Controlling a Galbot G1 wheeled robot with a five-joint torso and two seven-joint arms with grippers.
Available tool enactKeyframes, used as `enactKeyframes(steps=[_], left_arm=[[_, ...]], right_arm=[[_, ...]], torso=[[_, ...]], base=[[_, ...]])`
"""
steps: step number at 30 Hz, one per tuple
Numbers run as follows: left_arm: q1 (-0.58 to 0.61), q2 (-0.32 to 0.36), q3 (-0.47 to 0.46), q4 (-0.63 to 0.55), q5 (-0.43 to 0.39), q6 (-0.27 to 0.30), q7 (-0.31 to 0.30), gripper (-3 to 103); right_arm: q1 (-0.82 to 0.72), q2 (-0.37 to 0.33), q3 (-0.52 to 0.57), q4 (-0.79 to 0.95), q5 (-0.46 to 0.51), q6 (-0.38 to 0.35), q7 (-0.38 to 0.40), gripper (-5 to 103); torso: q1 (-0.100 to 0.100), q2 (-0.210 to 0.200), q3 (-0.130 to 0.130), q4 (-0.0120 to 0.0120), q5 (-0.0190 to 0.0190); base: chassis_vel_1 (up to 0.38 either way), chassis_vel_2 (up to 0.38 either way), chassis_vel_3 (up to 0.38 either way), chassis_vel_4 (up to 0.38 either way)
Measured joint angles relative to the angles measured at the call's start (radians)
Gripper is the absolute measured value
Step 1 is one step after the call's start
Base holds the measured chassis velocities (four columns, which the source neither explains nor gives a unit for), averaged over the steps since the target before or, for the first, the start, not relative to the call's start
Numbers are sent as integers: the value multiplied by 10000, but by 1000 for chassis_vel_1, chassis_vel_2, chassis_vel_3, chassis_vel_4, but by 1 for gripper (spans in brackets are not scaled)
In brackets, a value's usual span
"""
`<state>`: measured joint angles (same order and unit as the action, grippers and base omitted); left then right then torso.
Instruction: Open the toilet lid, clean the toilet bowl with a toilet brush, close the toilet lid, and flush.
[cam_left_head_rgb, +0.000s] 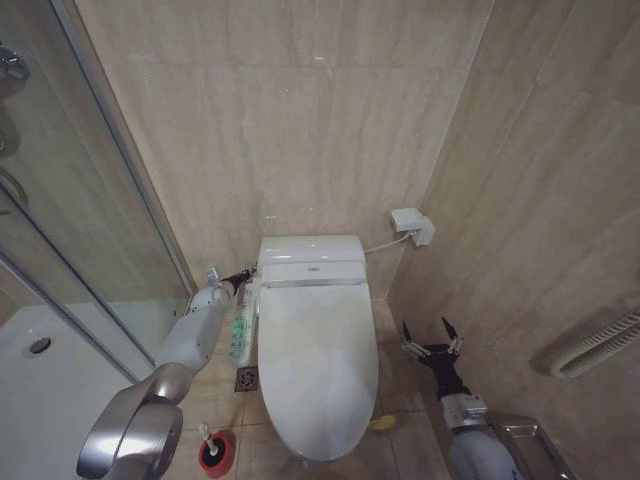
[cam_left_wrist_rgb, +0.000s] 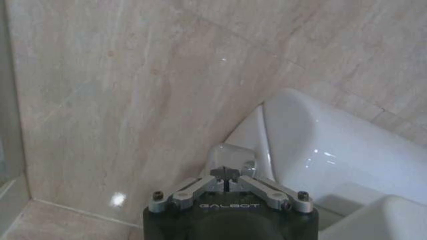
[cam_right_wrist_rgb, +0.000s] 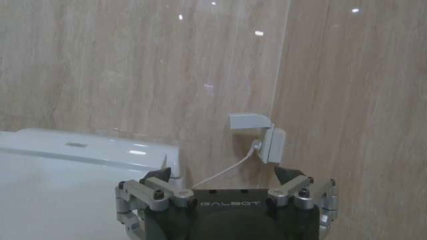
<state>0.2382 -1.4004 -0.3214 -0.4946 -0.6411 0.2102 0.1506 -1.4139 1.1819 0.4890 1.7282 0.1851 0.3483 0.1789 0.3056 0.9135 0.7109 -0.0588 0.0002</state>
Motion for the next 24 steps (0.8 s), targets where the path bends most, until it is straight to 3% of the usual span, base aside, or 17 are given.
enactKeyframes(steps=[10, 19, 24], left_arm=[[-102, 52, -338, 284, -425, 407, 16, 0], [93, -49, -207, 49, 33, 505, 349, 0], [440, -69, 135, -648, 285, 401, -57, 0]], right_arm=[[1, 0, 0, 0, -1, 0, 0, 100], [0, 0, 0, 0, 0, 0, 0, 100], [0, 0, 0, 0, 0, 0, 0, 100]], torso=[[2, -1, 2, 7, -1], [2, -1, 1, 11, 4], [1, 0, 0, 2, -1]], base=[[0, 0, 0, 0], [0, 0, 0, 0], [0, 0, 0, 0]])
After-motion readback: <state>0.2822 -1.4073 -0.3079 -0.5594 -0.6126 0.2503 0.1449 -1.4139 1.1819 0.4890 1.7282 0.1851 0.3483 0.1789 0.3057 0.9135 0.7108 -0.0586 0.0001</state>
